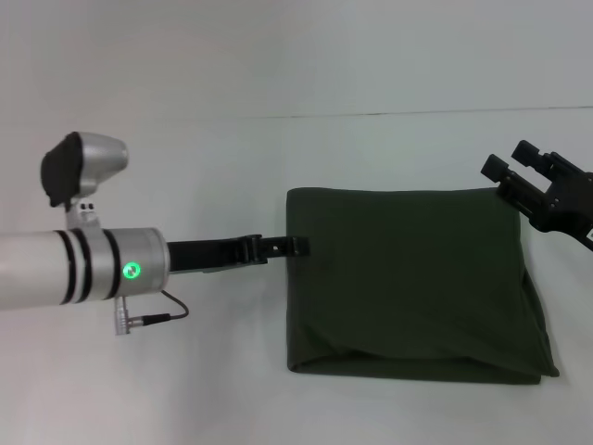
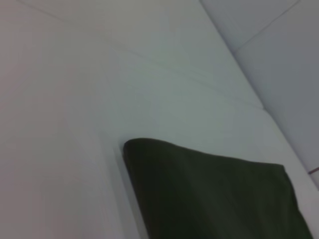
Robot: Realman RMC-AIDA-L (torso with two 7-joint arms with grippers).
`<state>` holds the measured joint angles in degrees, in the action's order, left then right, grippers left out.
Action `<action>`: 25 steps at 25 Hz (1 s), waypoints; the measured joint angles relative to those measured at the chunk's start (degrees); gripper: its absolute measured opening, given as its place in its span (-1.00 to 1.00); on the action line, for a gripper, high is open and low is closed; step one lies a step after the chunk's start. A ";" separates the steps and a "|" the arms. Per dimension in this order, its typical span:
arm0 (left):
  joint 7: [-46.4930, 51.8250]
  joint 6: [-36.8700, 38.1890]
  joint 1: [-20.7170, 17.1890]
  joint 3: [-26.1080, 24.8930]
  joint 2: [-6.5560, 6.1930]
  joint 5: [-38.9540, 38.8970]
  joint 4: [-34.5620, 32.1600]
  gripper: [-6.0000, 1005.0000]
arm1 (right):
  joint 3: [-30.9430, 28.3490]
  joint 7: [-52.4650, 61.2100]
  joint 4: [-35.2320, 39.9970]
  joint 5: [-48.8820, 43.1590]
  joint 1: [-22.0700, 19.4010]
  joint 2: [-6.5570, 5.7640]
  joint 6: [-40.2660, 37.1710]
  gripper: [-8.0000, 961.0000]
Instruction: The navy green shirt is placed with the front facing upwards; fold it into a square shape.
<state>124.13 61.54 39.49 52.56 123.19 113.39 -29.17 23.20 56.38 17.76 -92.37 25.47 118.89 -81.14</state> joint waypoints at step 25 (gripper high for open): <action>-0.34 -15.20 8.47 0.01 1.23 0.15 10.68 0.77 | 0.18 0.66 0.00 -0.28 0.34 -0.07 0.41 0.37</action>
<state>123.79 46.35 47.97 52.58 124.43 113.54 -18.49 23.38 57.05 17.76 -92.65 25.81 118.82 -80.74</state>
